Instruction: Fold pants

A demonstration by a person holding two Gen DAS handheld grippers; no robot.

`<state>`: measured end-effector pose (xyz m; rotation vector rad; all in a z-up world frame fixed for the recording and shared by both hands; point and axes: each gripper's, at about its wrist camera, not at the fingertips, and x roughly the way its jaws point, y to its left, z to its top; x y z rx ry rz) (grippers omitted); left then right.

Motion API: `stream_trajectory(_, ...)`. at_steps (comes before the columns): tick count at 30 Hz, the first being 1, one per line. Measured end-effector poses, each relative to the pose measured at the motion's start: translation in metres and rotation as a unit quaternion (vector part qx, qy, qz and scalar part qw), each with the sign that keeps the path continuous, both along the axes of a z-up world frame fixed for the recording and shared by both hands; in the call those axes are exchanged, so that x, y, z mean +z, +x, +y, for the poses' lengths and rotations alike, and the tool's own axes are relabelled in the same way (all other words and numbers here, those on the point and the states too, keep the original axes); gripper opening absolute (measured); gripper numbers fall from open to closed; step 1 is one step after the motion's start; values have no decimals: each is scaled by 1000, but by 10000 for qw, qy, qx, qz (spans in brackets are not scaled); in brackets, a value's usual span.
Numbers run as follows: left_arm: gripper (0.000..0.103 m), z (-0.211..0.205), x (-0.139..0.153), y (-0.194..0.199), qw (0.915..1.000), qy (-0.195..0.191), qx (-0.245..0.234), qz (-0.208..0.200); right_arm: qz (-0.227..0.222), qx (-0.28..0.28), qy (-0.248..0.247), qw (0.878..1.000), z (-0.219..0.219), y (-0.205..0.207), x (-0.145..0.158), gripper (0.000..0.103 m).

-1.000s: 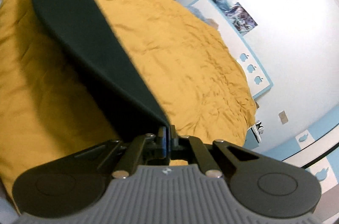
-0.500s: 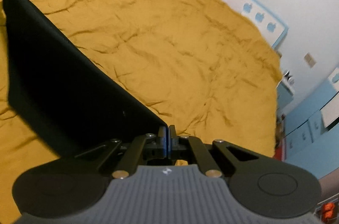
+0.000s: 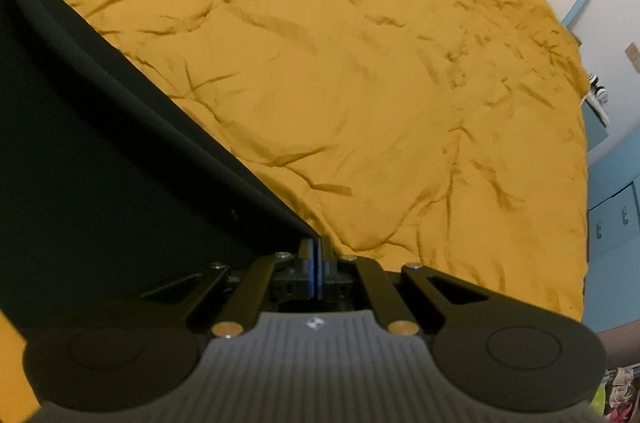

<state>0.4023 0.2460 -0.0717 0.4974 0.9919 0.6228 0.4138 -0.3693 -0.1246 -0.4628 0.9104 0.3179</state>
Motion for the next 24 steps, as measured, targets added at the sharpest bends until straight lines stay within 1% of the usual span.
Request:
stream_trajectory(4, 1, -1, -14, 17, 9999, 70, 27, 142, 184, -82, 49, 9998, -4, 12, -8, 0)
stream_trajectory(10, 1, -3, -32, 30, 9995, 129, 50, 271, 364, -184, 200, 9990, -7, 26, -22, 0)
stream_trajectory(14, 2, -4, -42, 37, 9993, 117, 123, 335, 398, -289, 372, 9981, -9, 27, -26, 0)
stream_trajectory(16, 2, -7, -44, 37, 9993, 135, 126, 333, 335, -320, 518, 9976, -13, 24, -24, 0)
stream_trajectory(18, 2, -8, -45, 35, 9993, 168, 93, 310, 247, -339, 723, 9965, -20, 17, -17, 6)
stream_trajectory(20, 2, -8, -42, 32, 9995, 147, 91, 261, 154, -318, 855, 9957, -28, 8, -10, 24)
stream_trajectory(24, 2, -7, -41, 32, 9996, 103, 133, 218, 159, -302, 1063, 9937, -45, -2, -10, 24)
